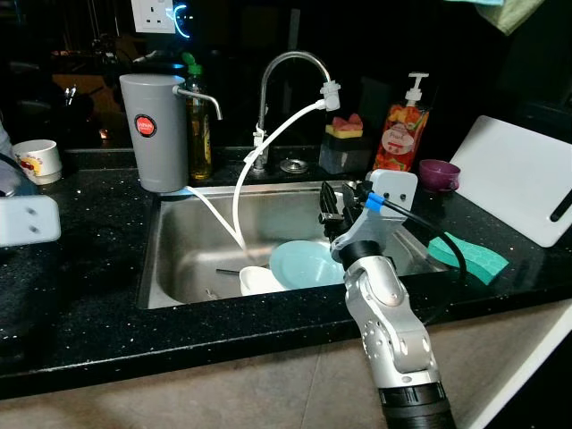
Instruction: Kitchen organization
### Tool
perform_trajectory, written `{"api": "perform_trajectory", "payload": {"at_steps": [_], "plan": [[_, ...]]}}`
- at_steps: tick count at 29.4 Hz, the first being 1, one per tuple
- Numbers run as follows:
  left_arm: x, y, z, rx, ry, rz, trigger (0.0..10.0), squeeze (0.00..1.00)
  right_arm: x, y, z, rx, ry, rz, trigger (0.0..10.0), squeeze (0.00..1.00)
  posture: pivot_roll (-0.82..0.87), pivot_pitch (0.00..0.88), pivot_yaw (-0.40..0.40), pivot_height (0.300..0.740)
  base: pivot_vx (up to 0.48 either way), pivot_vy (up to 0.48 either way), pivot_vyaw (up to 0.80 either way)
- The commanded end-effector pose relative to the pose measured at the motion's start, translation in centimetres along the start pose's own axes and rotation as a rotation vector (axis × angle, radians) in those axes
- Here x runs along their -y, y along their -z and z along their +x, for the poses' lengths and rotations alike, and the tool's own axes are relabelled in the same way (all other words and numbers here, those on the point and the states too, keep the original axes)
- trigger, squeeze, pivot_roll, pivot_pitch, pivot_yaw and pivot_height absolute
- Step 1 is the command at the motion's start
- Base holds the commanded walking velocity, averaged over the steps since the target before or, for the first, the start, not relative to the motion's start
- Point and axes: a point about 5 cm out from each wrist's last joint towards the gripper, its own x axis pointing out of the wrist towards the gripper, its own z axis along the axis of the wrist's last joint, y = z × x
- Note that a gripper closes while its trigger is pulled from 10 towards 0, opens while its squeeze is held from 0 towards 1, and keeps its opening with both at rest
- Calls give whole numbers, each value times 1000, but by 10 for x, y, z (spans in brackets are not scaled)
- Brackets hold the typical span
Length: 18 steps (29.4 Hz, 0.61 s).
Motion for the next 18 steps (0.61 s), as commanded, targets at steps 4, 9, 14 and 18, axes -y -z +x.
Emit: {"api": "perform_trajectory", "payload": {"at_steps": [4, 9, 14, 18], "plan": [[17, -5, 24, -82, -40, 16, 10000, 0, 2, 3, -1, -6, 17, -9, 10000, 0, 187, 29, -28, 740, 0, 0, 0], [27, -3, 33, -154, -53, 8, 1294, 0, 2, 3, -1, -5, 18, -8, 10000, 0, 187, 29, -28, 740, 0, 0, 0], [35, 1, 38, -185, -52, -63, 1725, 0, 2, 3, 0, -4, 14, -9, 10000, 0, 185, 34, -33, 740, 0, 0, 0], [46, 8, 40, -239, -43, -144, 10000, 0, 2, 2, 0, -3, 15, -8, 10000, 0, 182, 39, -29, 740, 0, 0, 0]]}}
